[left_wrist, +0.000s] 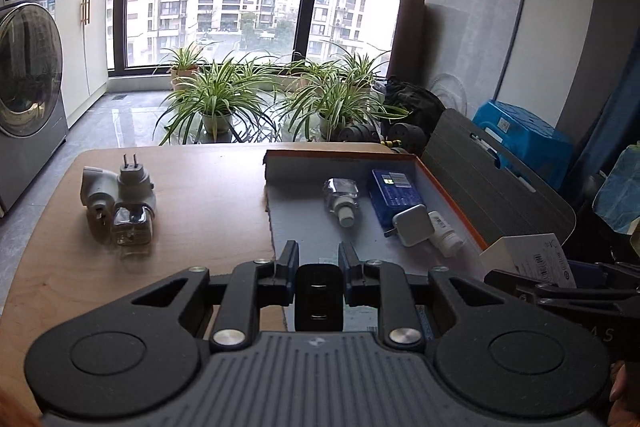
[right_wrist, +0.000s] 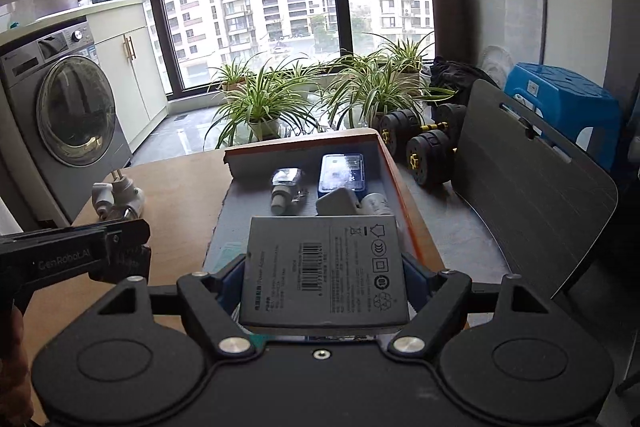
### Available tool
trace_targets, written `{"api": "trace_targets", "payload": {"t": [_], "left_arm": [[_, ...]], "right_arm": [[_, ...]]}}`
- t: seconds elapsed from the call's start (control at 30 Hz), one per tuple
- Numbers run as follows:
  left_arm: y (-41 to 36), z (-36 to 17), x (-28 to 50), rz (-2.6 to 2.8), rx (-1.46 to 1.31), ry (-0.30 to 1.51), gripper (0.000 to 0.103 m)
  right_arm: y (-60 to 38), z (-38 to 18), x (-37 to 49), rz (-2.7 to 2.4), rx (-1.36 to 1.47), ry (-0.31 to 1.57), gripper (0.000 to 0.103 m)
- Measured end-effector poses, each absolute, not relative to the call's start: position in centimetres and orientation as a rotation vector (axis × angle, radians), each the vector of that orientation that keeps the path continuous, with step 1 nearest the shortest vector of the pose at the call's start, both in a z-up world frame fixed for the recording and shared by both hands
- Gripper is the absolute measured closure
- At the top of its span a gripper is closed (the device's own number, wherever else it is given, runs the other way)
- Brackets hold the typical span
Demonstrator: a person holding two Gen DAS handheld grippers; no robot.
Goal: Organize rigid objects
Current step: 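Carry the black charger and white box with both grippers over the tray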
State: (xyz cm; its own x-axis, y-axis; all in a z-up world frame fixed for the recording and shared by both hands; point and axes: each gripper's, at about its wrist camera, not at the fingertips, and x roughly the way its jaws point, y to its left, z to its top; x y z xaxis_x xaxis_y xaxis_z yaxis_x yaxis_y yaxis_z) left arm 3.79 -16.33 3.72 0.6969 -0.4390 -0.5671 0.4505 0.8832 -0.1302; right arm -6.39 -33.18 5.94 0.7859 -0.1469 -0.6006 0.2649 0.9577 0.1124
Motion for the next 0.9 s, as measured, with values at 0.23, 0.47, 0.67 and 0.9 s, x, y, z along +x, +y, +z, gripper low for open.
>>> {"api": "trace_targets", "payload": {"t": [0.23,0.47,0.67,0.9], "left_arm": [[-18.3,4.5,4.4,-0.516,0.027,0.614,0.08],[-18.9,4.9,4.4,-0.517,0.034,0.606,0.08],[-19.0,4.9,4.5,-0.515,0.038,0.607,0.08],[-19.2,5.0,4.6,-0.512,0.035,0.607,0.08]], "right_arm": [[-34.0,6.0,-6.5,-0.23,0.206,0.618,0.011],[-34.1,5.9,-6.2,-0.22,0.208,0.621,0.011],[-33.8,5.7,-5.8,-0.202,0.204,0.626,0.011],[-33.3,5.8,-5.3,-0.191,0.199,0.629,0.011]]}}
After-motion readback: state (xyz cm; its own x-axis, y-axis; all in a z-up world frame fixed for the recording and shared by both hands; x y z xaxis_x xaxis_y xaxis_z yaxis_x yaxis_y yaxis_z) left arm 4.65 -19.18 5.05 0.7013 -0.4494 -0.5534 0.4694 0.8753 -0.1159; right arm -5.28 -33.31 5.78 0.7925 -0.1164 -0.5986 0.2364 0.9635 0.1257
